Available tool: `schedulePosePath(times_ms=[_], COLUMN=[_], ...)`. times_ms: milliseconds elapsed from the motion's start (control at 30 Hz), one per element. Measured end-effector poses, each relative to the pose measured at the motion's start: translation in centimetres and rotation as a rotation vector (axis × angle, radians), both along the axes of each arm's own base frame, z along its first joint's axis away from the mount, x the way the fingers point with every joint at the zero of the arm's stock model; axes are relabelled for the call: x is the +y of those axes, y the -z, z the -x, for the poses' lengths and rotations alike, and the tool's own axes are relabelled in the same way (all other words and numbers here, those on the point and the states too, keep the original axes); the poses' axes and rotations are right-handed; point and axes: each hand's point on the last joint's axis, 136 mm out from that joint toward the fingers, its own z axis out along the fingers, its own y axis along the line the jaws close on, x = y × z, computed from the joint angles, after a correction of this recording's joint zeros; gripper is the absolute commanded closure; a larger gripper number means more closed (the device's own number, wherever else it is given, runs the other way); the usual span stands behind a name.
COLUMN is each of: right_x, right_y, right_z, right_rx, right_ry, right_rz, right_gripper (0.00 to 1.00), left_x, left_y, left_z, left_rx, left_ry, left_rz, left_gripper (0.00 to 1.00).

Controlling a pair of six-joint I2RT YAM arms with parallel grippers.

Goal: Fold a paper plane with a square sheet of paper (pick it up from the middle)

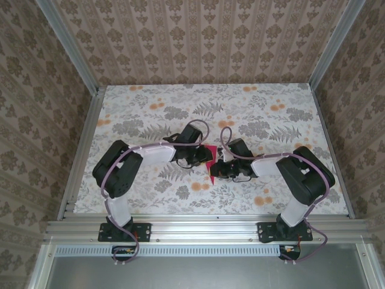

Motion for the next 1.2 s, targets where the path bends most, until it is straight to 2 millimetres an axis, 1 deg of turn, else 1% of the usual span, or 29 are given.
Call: schedulePosePath(times_ms=[33, 200, 367, 467, 567, 733, 1067, 1133, 1200], right_x=[0.0, -0.1, -0.6, -1.1, -1.6, -2.0, -2.1, -2.0, -1.8], right_y=[0.0, -0.1, -0.5, -0.4, -0.1, 0.3, 0.5, 0.6, 0.7], right_z=[0.0, 0.0, 0.3, 0.5, 0.8, 1.1, 1.0, 1.1, 1.0], right_rx=[0.001, -0.004, -0.014, -0.021, -0.020, -0.013, -0.008, -0.001, 0.002], right_ry=[0.001, 0.003, 0.013, 0.011, 0.007, -0.002, 0.000, -0.001, -0.003], right_rz=[0.000, -0.002, 0.025, 0.056, 0.088, 0.124, 0.133, 0.128, 0.117], right_gripper=[0.79, 0.74, 0.71, 0.70, 0.73, 0.84, 0.93, 0.97, 0.97], left_x=[-0.1, -0.7, -0.8, -1.1, -1.3, -1.6, -1.5, -1.5, -1.5], left_y=[0.0, 0.4, 1.0, 1.2, 1.1, 0.8, 0.9, 0.9, 0.9], left_z=[-0.1, -0.3, -0.4, -0.5, -0.7, -0.9, -0.9, -0.8, -0.8], left_rx=[0.002, 0.006, 0.013, 0.018, 0.016, 0.012, 0.023, 0.024, 0.021], left_ry=[0.001, 0.005, 0.007, 0.009, 0.011, 0.012, 0.014, 0.017, 0.022], left_rz=[0.002, 0.004, 0.000, 0.000, 0.004, 0.011, 0.003, -0.001, -0.002], left_gripper=[0.73, 0.75, 0.76, 0.76, 0.76, 0.77, 0.78, 0.77, 0.75])
